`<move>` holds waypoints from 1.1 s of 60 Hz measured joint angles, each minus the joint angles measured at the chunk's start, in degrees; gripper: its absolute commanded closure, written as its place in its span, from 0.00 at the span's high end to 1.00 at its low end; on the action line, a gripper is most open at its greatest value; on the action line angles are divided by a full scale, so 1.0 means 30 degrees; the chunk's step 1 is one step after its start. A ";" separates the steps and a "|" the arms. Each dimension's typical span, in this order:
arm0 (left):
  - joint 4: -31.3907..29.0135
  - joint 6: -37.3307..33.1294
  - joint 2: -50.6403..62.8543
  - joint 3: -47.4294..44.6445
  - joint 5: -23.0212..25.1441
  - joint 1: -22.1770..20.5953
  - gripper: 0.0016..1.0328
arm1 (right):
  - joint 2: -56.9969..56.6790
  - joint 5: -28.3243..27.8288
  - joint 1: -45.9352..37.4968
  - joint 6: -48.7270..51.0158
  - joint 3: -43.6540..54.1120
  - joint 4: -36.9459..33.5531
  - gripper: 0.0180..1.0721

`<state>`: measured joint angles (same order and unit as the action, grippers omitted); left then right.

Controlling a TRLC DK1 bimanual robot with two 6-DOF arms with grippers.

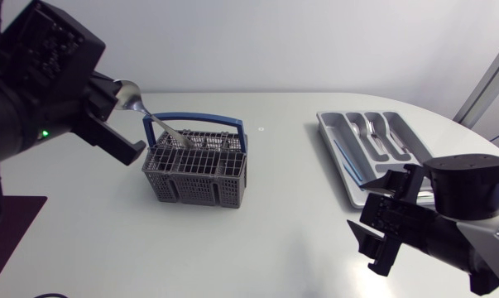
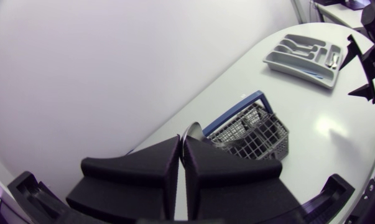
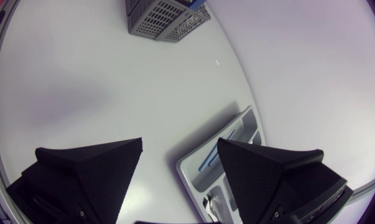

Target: Unload the cutlery basket into the drawer organizer.

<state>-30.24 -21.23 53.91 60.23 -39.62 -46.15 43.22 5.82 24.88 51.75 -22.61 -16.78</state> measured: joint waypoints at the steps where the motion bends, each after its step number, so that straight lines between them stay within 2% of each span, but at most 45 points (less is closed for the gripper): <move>1: -0.0313 0.0160 0.0015 0.0248 0.0386 0.0073 0.03 | -0.0211 0.0007 0.0204 -0.0160 -0.0131 -0.0240 0.83; 8: -0.1545 0.1457 0.0277 0.1865 0.2805 0.0729 0.03 | -0.1617 0.0364 0.2040 -0.1530 -0.1370 -0.1355 0.83; 17: -0.1763 0.3177 0.0874 0.2426 0.5931 0.1559 0.03 | -0.2157 0.1326 0.5078 -0.3738 -0.3264 -0.1727 0.83; 34: -0.1056 0.5778 0.2776 0.2244 1.1118 0.3694 0.03 | -0.0845 0.2157 0.8816 -0.6288 -0.4546 -0.0087 0.83; 49: -0.0175 0.7264 0.4364 0.1683 1.3551 0.4452 0.03 | 0.1078 0.3235 0.9654 -0.6776 -0.4554 0.2448 0.82; 66: 0.0619 0.7949 0.5617 0.1683 1.4360 0.4415 0.03 | 0.3483 0.3483 0.9814 -0.6827 -0.4583 0.4714 0.78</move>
<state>-28.38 2.61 70.76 65.28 3.46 -32.91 53.67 16.27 54.33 31.27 -36.36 -2.63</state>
